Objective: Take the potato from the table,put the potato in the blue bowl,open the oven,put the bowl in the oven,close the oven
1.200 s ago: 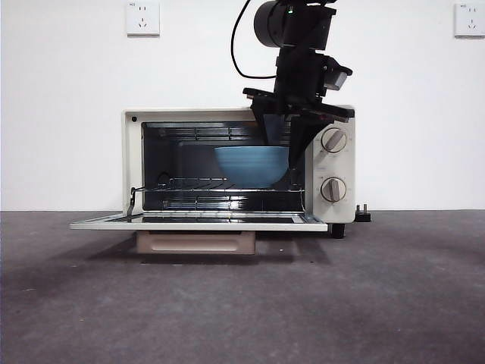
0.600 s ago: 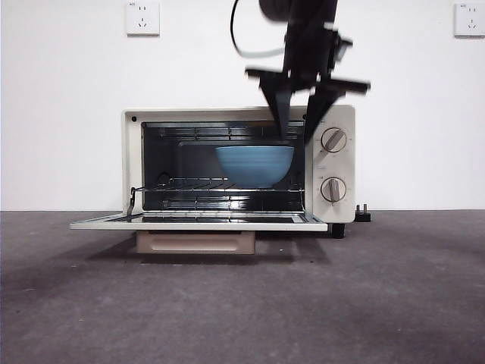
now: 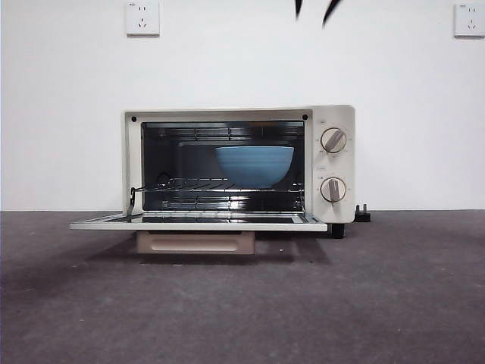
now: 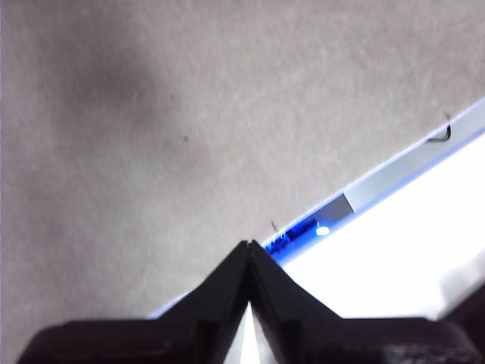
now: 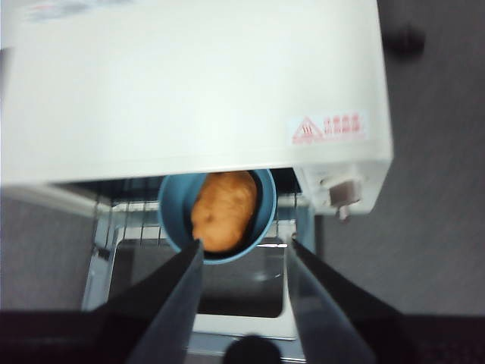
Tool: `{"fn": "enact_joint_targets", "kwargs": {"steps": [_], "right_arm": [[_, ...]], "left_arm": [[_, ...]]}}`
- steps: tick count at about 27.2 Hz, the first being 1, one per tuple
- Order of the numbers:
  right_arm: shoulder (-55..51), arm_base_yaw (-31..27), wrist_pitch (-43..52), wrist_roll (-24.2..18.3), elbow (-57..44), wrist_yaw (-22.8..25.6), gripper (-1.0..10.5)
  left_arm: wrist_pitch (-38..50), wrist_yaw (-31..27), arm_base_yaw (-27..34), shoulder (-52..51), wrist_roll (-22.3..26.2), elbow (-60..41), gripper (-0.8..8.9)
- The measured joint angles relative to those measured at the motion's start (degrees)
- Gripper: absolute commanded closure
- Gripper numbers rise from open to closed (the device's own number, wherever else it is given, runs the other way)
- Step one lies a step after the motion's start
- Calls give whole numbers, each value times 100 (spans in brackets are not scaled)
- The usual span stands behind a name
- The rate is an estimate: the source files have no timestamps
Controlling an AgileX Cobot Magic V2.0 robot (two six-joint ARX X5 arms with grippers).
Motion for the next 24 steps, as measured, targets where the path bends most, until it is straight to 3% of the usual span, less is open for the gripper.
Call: {"fn": "enact_joint_targets", "kwargs": {"steps": [4,7,11,16,24], "right_arm": [[-807,313,-299,-1145,20,581,760],[-1250,326,-732,-1954,50,691,760],[-1576,291,-769,-2640,33,748,772],[-1928,146,-769,-3189,11,719,889],[-2677,-616,-769,-3460,-750,496,892]], "left_arm": [[581,0,0,35,-20,0,819],[962,-2,2,116,-46,0,819],[1292,22,37,345,-59,0,821],[1685,621,433,837,-98,0,822],[2243,1941,1617,1919,-79,0,822]]}}
